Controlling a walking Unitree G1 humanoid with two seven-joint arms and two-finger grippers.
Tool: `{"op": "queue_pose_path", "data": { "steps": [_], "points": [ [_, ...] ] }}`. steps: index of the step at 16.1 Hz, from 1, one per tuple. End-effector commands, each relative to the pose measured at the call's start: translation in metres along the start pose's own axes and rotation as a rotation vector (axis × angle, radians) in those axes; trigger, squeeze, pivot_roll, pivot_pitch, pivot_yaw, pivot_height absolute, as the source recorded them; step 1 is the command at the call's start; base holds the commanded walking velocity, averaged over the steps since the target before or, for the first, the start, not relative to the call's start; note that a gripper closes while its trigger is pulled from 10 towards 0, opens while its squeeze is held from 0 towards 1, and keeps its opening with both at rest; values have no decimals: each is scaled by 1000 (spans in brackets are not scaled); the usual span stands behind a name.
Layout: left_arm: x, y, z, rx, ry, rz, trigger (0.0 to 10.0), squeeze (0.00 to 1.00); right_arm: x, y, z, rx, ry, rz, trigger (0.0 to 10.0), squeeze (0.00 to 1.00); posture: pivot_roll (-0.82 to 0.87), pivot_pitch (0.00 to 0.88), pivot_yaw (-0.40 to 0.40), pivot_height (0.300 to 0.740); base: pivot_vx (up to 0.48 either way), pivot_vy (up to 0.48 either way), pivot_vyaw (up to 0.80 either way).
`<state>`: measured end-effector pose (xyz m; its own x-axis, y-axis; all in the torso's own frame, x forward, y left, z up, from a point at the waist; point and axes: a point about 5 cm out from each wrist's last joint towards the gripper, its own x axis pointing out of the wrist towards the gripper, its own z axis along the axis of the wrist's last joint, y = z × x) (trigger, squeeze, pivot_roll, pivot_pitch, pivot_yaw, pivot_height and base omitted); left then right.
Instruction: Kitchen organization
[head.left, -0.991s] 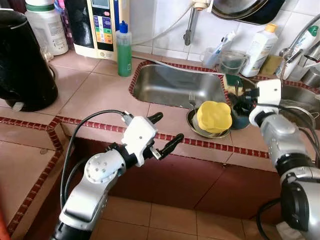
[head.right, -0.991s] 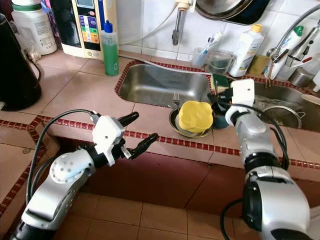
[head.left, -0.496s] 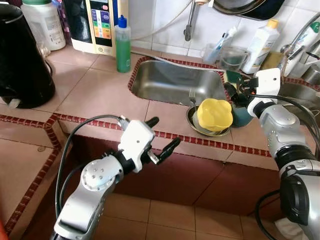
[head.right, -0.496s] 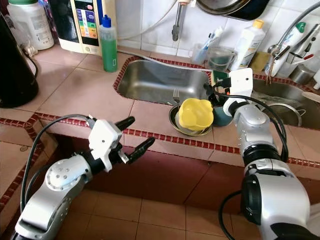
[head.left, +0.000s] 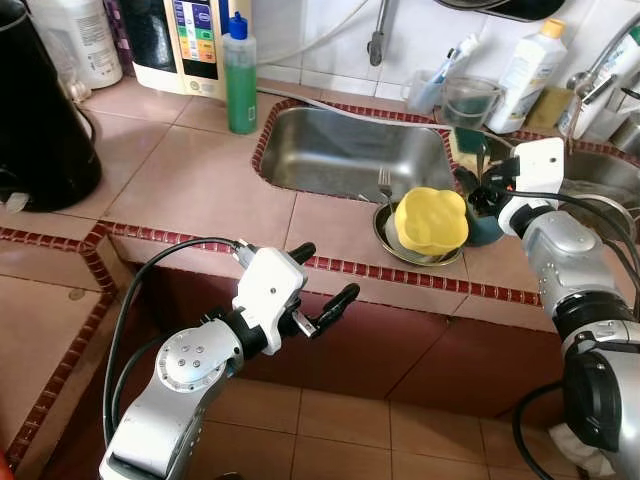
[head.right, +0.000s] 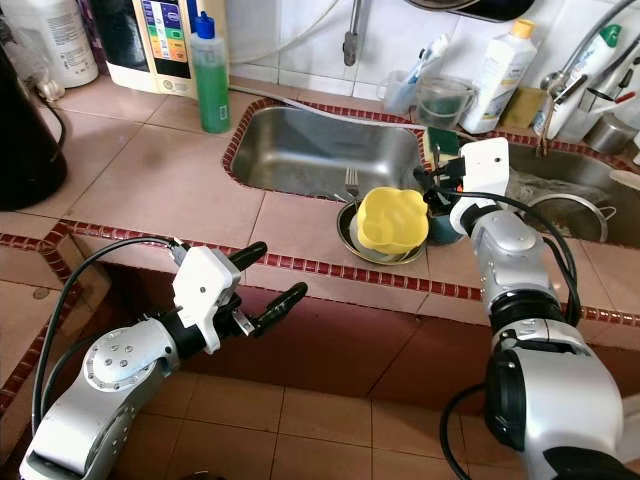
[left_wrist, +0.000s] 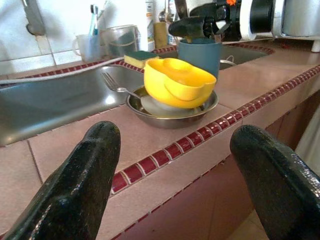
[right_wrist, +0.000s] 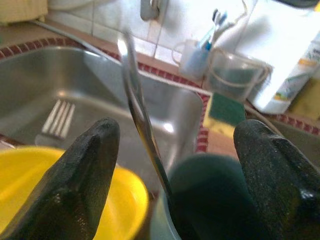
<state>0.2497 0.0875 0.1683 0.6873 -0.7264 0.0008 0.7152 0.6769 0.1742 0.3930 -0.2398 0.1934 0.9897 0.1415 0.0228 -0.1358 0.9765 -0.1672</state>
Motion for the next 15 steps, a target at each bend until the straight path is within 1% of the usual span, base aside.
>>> {"op": "queue_pose_path", "data": {
  "steps": [1,2,3,4,5,10,11,12,15],
  "points": [
    [1,-2,5,6,-13,-7,10000,0,-6,-9,-9,-9,45,-21,3451,0,37,130,-112,732,0,0,0],
    [1,-2,5,6,-11,-7,10000,0,-7,-10,-10,-8,47,-23,1529,0,37,130,-112,732,0,0,0],
    [1,-2,5,3,-8,-8,10000,0,-8,-11,-11,-7,50,-25,745,0,33,129,-109,732,0,0,0],
    [1,-3,4,0,-6,-11,10000,0,-9,-12,-12,-6,54,-29,745,0,32,128,-109,732,0,0,0],
    [1,-3,4,0,-4,-12,10000,0,-9,-13,-13,-7,55,-30,0,0,32,128,-109,732,0,0,0],
    [0,-3,3,-2,0,-10,10000,0,-10,-14,-15,-5,57,-35,0,0,36,124,-109,732,0,0,0],
    [0,-3,3,-3,0,-9,10000,0,-10,-14,-15,-7,59,-37,6549,0,39,123,-111,732,0,0,0],
    [0,-3,3,-2,0,-9,10000,0,-10,-13,-14,-8,59,-36,10000,0,39,123,-111,732,0,0,0],
    [-1,-4,3,-2,2,-4,10000,0,-8,-11,-12,-11,57,-25,10000,0,45,125,-116,732,0,0,0]
  ]
}}
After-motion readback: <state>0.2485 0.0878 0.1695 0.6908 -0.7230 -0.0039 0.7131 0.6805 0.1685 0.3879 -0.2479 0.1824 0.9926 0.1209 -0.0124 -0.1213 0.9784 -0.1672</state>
